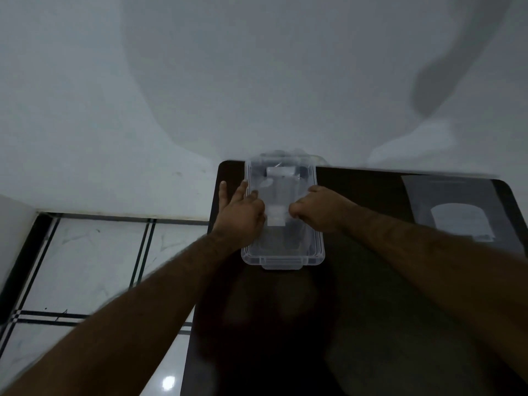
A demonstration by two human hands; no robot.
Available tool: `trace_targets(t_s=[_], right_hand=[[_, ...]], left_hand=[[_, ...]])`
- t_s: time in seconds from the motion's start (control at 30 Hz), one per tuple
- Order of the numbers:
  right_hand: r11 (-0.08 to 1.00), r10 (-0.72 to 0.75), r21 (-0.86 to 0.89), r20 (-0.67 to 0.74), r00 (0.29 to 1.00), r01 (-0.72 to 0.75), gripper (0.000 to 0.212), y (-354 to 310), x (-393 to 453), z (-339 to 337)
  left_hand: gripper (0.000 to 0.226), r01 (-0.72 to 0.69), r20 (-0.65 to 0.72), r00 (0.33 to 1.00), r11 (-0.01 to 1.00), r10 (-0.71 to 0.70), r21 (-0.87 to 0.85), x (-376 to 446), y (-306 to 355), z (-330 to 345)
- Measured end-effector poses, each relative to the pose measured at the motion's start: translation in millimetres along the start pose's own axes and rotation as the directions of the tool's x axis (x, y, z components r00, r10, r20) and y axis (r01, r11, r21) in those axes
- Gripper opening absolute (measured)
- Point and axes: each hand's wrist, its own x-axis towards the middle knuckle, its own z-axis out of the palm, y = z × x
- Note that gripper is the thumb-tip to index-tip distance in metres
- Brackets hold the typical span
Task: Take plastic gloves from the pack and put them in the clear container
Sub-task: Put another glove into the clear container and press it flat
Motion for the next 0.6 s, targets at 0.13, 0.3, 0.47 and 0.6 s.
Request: trace_targets(t_s=[0.13,0.3,0.47,0.6], right_hand=[[1.0,0.006,-0.011,0.005,1.0,-0.006,0.01,-5.6,-2.5,2.3],[1.0,0.001,-0.03,0.114,0.994,0.003,0.018,-17.9,-6.2,5.9],[0.995,-0.01,-0.092,0.224,0.975,0.032,0.026,-30.1,-8.4,9.0],[0.994,-0.018,-0.097,0.271,0.962,0.045,0.025,-33.1,-8.2,10.7]], left_hand=[[0.03,0.008,0.026,1.0,0.996,-0.011,0.089,-5.8,6.4,2.5],[0.033,-0.068,0.085,0.995,0.972,0.05,0.225,-14.0,10.4,6.2],[0.031,-0.128,0.162,0.983,0.95,0.084,0.284,-14.7,8.1,8.6],[0.031,-0.16,0.197,0.975,0.939,0.102,0.305,-13.1,10.1,7.1]])
